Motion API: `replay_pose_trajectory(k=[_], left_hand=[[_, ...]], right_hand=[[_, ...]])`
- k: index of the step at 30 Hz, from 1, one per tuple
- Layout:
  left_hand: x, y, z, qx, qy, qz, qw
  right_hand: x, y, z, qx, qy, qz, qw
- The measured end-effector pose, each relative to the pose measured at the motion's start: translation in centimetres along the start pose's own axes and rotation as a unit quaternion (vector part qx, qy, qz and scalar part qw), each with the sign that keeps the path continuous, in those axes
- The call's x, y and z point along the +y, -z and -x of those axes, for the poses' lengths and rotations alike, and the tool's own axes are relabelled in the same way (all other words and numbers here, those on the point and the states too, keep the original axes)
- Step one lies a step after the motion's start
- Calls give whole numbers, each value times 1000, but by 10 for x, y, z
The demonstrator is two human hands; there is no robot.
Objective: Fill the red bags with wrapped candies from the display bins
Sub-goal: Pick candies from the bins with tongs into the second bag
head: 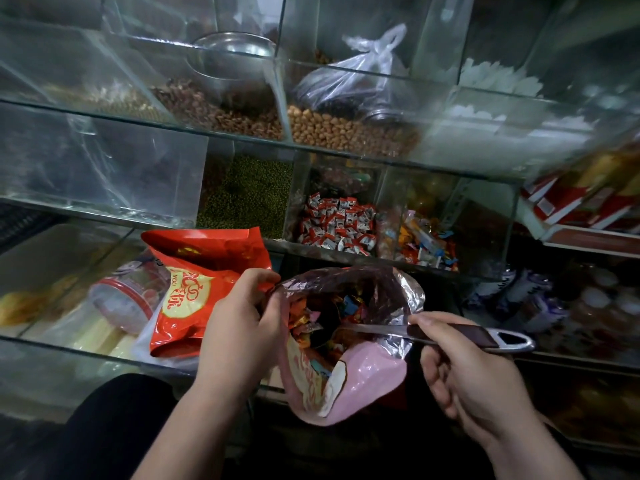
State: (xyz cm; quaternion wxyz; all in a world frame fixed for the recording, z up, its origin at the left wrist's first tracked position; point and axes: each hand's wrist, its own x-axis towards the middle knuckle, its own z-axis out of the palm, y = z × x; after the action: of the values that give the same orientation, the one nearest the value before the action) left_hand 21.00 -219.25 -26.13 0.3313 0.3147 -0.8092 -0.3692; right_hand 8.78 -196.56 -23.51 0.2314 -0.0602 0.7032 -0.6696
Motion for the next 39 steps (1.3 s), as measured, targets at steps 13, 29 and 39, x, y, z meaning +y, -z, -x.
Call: replay_pose_trajectory(k=[13,29,39], left_hand=[[53,-17,33,-33,-150,-66,986],[65,-43,16,-49,-139,-147,978],[146,-78,-59,-116,-359,-165,911]], right_hand=[[-13,5,9,109,69,-48,990],[-63,27,47,53,109,-127,984],[-88,66,39,160,129,-240,949]])
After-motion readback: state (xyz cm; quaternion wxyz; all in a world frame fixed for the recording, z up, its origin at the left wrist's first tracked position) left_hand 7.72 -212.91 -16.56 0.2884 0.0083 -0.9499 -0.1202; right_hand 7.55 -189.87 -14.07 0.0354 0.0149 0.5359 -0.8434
